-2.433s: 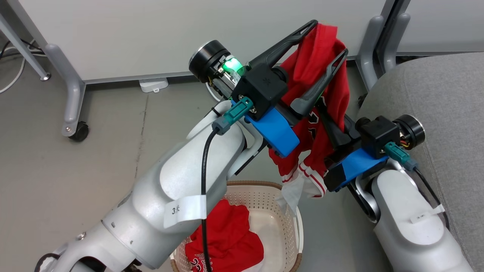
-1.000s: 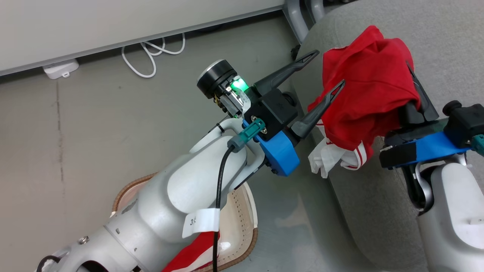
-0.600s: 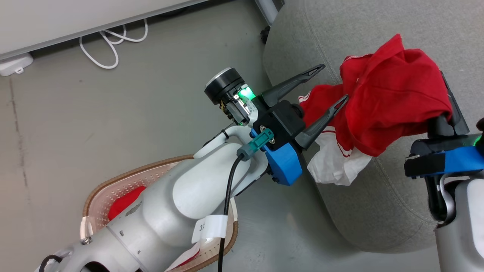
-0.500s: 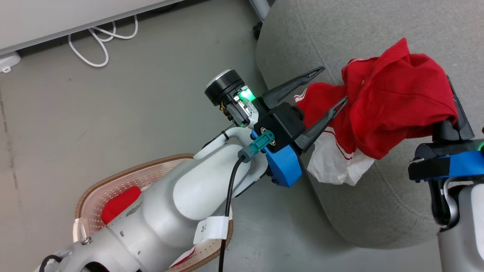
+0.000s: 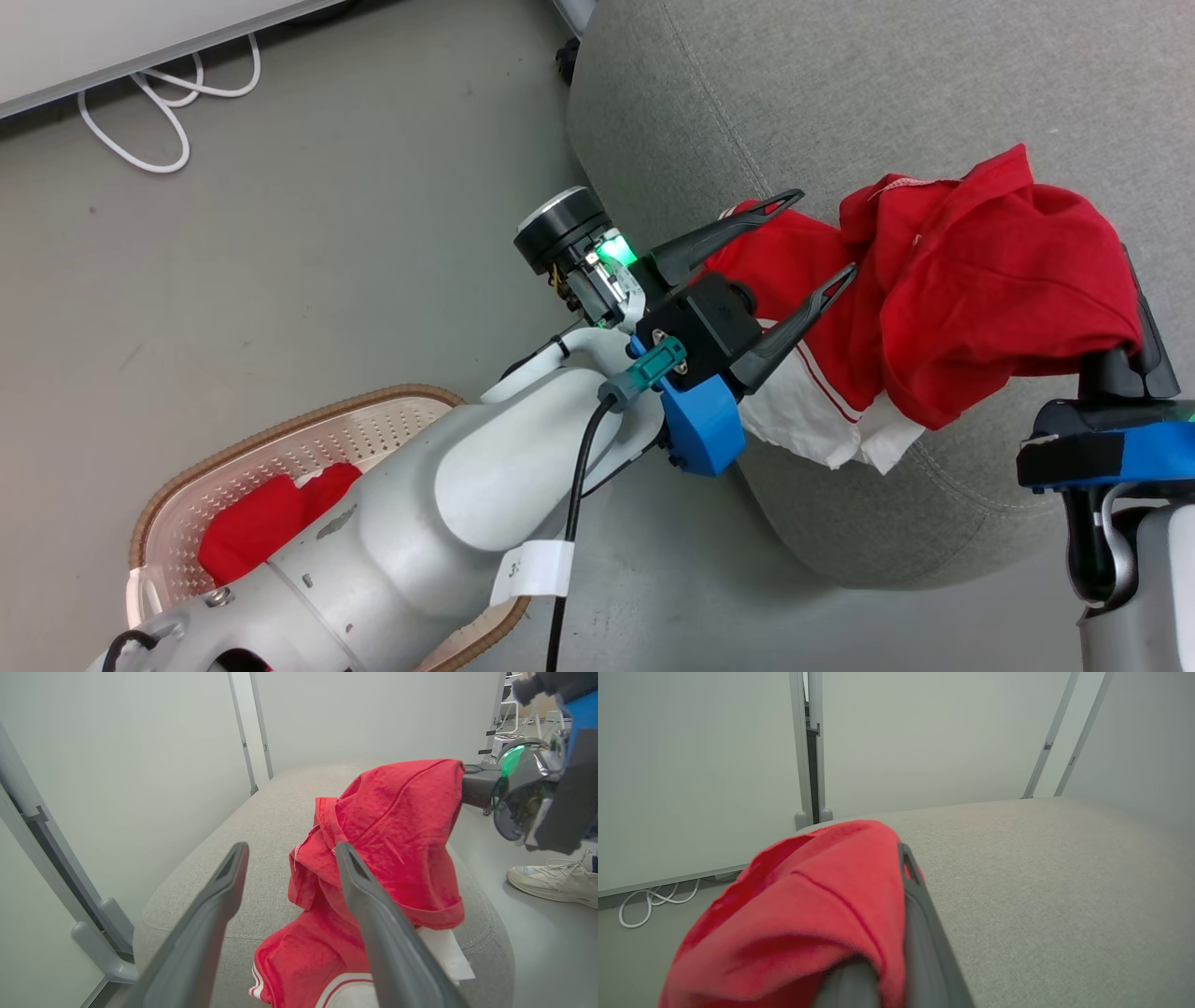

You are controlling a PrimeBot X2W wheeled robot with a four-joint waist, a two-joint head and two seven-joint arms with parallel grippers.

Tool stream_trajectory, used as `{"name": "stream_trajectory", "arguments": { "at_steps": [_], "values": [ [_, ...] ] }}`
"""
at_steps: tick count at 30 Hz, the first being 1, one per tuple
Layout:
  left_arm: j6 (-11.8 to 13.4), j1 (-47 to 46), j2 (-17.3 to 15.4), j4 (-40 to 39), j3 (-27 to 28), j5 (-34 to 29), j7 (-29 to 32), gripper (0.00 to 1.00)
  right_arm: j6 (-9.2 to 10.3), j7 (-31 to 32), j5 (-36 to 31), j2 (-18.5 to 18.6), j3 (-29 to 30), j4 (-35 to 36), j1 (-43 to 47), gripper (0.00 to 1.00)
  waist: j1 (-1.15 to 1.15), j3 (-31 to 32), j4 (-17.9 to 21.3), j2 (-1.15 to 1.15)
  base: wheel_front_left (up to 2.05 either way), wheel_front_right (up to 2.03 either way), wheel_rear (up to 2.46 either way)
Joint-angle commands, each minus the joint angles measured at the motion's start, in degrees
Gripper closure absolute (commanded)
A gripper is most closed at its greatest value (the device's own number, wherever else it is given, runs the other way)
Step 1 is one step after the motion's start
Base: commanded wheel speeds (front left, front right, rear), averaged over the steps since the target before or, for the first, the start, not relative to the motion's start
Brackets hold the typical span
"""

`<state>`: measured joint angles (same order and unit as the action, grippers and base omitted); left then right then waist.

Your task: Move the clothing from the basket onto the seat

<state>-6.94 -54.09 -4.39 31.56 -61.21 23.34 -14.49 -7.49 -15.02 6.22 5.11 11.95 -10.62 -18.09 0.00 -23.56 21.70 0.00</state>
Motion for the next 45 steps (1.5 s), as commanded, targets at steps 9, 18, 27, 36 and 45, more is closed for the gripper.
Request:
{"name": "stream_trajectory", "arguments": {
  "at_steps": [9, 18, 27, 36, 45],
  "values": [
    [0.53, 0.47, -0.28, -0.3, 0.21, -0.16, -0.54, 0.0, -0.01, -0.24, -0.26, -0.46, -0.23, 0.32, 0.01, 1.0, 0.0, 0.11, 0.13, 0.0, 0.0, 0.0, 0.0],
    [1.2, -0.24, -1.0, -1.54, 0.65, -0.82, -0.71, 0.0, -0.01, -0.25, -0.42, 2.52, -2.23, 2.17, -4.77, 1.0, 0.0, -1.79, -0.17, 0.0, 0.0, 0.0, 0.0],
    [1.46, -3.33, -2.3, -2.72, 0.64, -2.25, -0.41, 0.0, -0.01, -0.24, -0.74, 10.47, -0.68, 5.71, -18.48, 1.0, 0.0, -9.17, -1.15, 0.0, 0.0, 0.0, 0.0],
    [1.86, -7.5, -4.21, -4.09, 0.62, -3.75, 0.98, 0.0, -0.01, -0.23, 0.58, 20.63, 8.95, 5.01, -31.62, 1.0, 0.0, -17.47, -2.89, 0.0, 0.0, 0.0, 0.0],
    [2.33, -10.38, -5.0, -6.02, 0.44, -4.75, 1.9, 0.0, 0.0, -0.23, 2.38, 26.7, 14.42, -6.3, -35.69, 1.0, 0.0, -23.07, -3.82, 0.0, 0.0, 0.0, 0.0]
  ]
}}
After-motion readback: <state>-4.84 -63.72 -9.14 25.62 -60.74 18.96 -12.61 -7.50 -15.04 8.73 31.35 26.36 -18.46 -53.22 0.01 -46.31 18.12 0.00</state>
